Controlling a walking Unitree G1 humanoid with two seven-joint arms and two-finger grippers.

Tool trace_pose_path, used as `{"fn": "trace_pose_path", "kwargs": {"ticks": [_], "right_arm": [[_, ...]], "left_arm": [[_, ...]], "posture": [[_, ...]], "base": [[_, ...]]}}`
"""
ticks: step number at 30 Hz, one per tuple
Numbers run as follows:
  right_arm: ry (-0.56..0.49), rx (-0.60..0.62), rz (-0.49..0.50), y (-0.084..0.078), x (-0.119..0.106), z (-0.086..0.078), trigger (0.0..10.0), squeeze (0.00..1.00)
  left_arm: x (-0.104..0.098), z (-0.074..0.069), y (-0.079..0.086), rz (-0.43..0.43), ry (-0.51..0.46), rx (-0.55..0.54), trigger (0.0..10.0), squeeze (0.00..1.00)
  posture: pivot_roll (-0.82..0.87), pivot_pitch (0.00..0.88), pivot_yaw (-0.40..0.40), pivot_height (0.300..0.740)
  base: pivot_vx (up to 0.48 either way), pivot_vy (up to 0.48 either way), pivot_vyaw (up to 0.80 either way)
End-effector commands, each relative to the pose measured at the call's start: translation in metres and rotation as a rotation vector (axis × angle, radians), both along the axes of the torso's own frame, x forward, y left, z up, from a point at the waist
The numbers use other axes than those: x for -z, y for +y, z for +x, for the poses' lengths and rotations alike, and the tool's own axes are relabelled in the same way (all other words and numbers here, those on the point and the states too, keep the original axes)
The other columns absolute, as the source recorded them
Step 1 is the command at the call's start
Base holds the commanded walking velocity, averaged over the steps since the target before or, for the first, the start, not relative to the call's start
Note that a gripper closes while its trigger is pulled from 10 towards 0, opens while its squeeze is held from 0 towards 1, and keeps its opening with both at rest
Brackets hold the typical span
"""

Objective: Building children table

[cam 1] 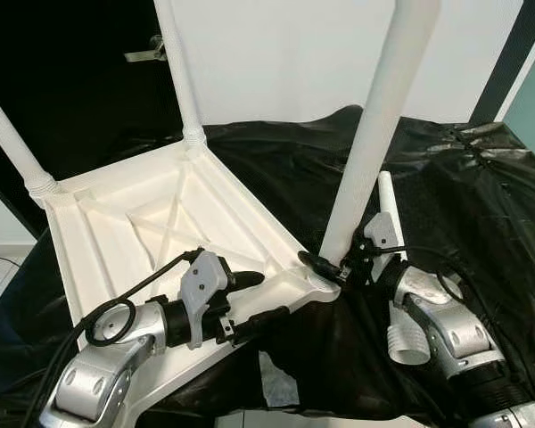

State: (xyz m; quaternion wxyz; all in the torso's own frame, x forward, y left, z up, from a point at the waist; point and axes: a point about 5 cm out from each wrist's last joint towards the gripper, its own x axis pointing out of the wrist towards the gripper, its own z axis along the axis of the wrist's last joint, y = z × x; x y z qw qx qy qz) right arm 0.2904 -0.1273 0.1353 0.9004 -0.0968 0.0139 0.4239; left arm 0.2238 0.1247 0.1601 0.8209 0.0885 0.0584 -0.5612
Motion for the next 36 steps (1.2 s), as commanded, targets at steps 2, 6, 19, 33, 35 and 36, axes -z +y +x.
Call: {"fn": "trace_pose_path", "kwargs": {"ticks": [2, 6, 19, 33, 35, 36], "right_arm": [[0.212, -0.012, -0.095, -0.006, 0.037, -0.008, 10.0, 0.00], [0.216, -0.068, -0.112, -0.007, 0.038, -0.009, 10.0, 0.00], [0.229, -0.203, -0.147, -0.021, 0.034, 0.000, 10.0, 0.00], [0.304, -0.339, -0.180, -0.026, 0.033, 0.008, 10.0, 0.00], [0.318, -0.345, -0.180, -0.026, 0.034, 0.010, 10.0, 0.00], [0.318, -0.345, -0.180, -0.026, 0.034, 0.010, 10.0, 0.00]], "left_arm": [[-0.002, 0.003, 0.004, 0.008, -0.018, -0.055, 10.0, 0.00], [-0.002, 0.002, 0.003, 0.004, -0.018, -0.058, 10.0, 0.00], [-0.003, 0.001, 0.004, 0.005, -0.019, -0.057, 10.0, 0.00], [-0.003, -0.001, 0.005, 0.006, -0.016, -0.061, 10.0, 0.00], [-0.003, -0.001, 0.004, 0.004, -0.014, -0.059, 10.0, 0.00], [-0.003, -0.001, 0.004, 0.004, -0.014, -0.059, 10.0, 0.00]], "posture": [[0.04, 0.000, 0.008, 0.740], [0.04, 0.000, 0.005, 0.740], [0.05, 0.000, 0.009, 0.740], [0.06, 0.000, 0.012, 0.740], [0.06, 0.000, 0.013, 0.740], [0.06, 0.000, 0.013, 0.740]], "base": [[0.000, 0.000, 0.00], [0.000, 0.000, 0.00], [0.000, 0.000, 0.00], [0.000, 0.000, 0.00], [0.000, 0.000, 0.00], [0.000, 0.000, 0.00]]}}
